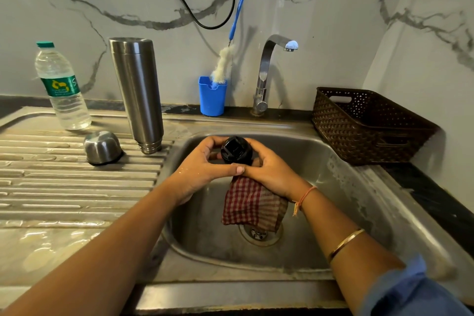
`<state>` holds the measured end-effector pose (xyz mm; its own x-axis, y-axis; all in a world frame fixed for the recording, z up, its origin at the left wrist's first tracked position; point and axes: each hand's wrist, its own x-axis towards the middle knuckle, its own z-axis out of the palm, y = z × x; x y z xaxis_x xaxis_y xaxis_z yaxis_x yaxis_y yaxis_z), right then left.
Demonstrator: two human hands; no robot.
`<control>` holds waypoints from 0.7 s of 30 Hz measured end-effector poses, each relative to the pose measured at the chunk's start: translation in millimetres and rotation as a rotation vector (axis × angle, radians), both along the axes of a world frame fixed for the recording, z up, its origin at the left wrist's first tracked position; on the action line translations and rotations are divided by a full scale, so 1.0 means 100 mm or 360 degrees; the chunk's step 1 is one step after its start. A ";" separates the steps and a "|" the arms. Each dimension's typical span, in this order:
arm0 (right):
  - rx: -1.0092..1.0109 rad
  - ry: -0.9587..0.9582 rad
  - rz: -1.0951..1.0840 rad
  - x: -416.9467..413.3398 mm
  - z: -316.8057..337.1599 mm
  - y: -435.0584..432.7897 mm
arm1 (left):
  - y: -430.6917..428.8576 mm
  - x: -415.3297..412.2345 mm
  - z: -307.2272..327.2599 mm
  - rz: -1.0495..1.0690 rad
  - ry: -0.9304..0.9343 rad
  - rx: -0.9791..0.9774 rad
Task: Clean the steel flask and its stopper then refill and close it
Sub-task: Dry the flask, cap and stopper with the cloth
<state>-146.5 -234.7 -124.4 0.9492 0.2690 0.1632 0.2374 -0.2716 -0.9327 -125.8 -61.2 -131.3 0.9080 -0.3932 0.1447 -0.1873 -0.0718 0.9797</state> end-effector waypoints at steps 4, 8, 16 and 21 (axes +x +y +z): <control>-0.0176 0.0008 0.0009 0.02 -0.05 0.04 | -0.01 0.00 0.00 0.0071 -0.0009 -0.0002; -0.0471 0.0041 -0.0205 0.05 -0.06 0.00 | -0.03 -0.02 0.02 0.0514 -0.0447 0.0047; -0.0522 -0.0046 -0.0909 0.09 -0.02 -0.15 | 0.02 0.01 -0.07 0.0764 -0.0248 0.0906; -0.0365 -0.0073 -0.1033 0.07 0.05 -0.13 | -0.07 -0.01 0.05 0.0890 -0.0677 0.0513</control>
